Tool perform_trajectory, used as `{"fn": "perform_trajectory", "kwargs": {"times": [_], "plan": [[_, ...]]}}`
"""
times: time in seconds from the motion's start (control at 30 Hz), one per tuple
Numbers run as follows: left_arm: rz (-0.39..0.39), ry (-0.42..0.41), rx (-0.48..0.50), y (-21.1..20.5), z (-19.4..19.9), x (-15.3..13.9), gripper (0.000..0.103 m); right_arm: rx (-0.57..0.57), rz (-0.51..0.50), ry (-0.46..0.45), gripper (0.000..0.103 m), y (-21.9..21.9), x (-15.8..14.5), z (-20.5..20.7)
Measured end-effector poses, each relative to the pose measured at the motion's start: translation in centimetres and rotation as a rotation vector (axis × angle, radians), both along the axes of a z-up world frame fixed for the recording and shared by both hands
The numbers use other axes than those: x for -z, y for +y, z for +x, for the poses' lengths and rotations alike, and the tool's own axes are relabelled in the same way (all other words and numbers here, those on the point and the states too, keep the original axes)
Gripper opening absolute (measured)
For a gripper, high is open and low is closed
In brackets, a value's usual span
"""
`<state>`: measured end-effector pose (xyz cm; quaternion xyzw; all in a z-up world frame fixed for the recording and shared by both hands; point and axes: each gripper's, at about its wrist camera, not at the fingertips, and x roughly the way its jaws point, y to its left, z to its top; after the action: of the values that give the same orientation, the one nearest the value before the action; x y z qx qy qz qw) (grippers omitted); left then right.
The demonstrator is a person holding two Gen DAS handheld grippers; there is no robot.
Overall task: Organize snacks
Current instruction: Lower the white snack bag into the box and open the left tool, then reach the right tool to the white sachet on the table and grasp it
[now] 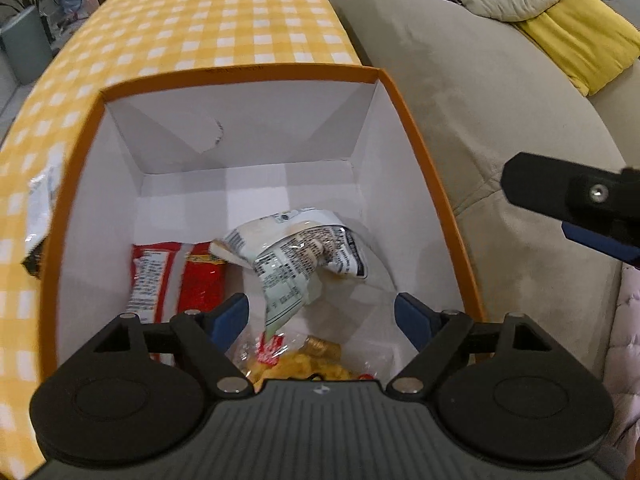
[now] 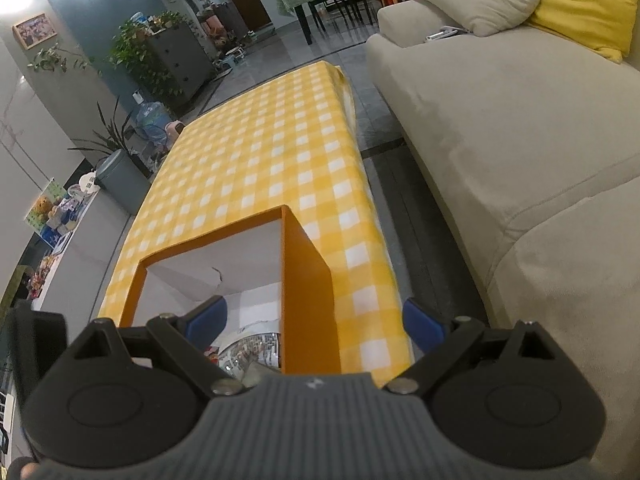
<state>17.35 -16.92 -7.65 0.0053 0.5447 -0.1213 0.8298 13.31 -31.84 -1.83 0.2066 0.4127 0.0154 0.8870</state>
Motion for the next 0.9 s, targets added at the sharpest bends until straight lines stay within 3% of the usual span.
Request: {"fn": "perform_trajectory", "kwargs": {"times": [0.27, 0.63, 0.77, 0.9], "plan": [[0.049, -0.007, -0.004, 1.3, -1.3, -2.7, 0.097, -0.002, -0.052, 0.043, 0.092, 0.4, -0.2, -0.3], [0.039, -0.078, -0.048, 5.9, -3.7, -7.2, 0.097, -0.074, 0.0, 0.149, 0.092, 3.2, 0.5, 0.6], [0.047, -0.111, -0.07, 8.3, -4.5, -8.4, 0.097, -0.102, -0.013, 0.126, 0.092, 5.4, 0.0, 0.6], [0.035, -0.104, -0.1, 11.3, -4.8, -8.7, 0.097, -0.111, -0.116, 0.062, 0.092, 8.3, -1.6, 0.1]]}}
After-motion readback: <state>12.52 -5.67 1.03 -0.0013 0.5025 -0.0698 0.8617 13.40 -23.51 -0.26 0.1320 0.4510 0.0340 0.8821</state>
